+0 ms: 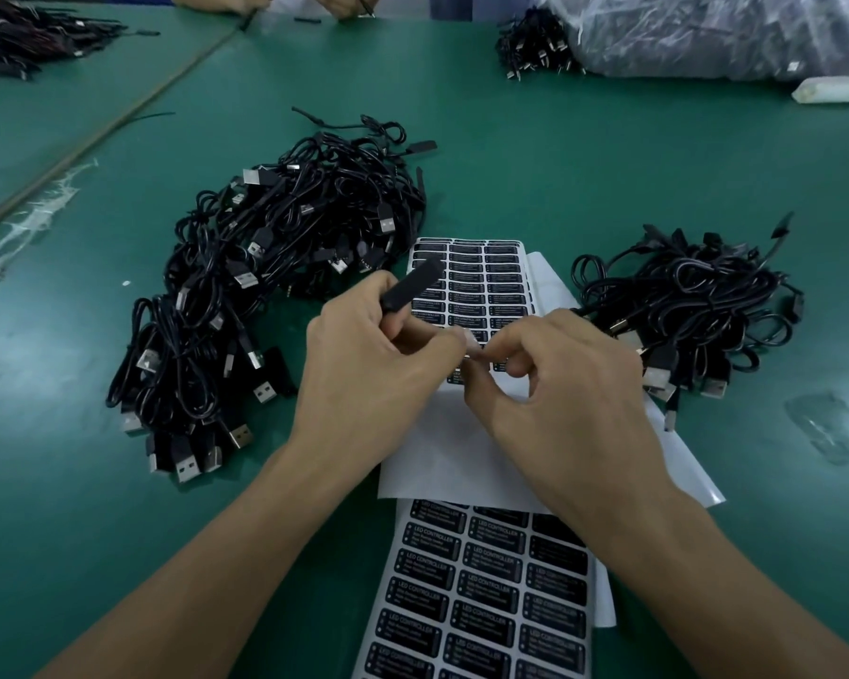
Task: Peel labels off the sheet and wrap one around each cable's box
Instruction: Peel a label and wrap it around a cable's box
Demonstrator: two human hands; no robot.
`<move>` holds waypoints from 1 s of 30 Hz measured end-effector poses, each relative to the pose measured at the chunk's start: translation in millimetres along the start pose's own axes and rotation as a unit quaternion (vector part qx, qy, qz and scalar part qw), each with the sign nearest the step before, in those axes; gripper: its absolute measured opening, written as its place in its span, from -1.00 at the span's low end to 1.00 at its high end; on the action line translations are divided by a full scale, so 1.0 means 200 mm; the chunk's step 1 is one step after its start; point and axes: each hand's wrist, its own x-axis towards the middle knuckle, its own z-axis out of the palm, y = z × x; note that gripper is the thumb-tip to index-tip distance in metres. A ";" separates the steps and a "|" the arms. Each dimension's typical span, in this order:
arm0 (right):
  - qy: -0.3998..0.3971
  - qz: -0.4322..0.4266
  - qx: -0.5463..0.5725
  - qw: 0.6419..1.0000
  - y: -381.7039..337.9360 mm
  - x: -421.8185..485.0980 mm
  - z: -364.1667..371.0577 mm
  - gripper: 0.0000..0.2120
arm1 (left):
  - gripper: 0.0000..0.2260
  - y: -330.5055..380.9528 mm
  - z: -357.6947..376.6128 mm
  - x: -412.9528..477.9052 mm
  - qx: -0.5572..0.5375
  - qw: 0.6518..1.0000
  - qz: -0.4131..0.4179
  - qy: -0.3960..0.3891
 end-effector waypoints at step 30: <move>-0.045 0.198 0.345 0.916 0.03 0.04 -0.01 -0.88 | -0.75 -0.01 -0.01 0.00 -0.013 0.996 0.005 -0.092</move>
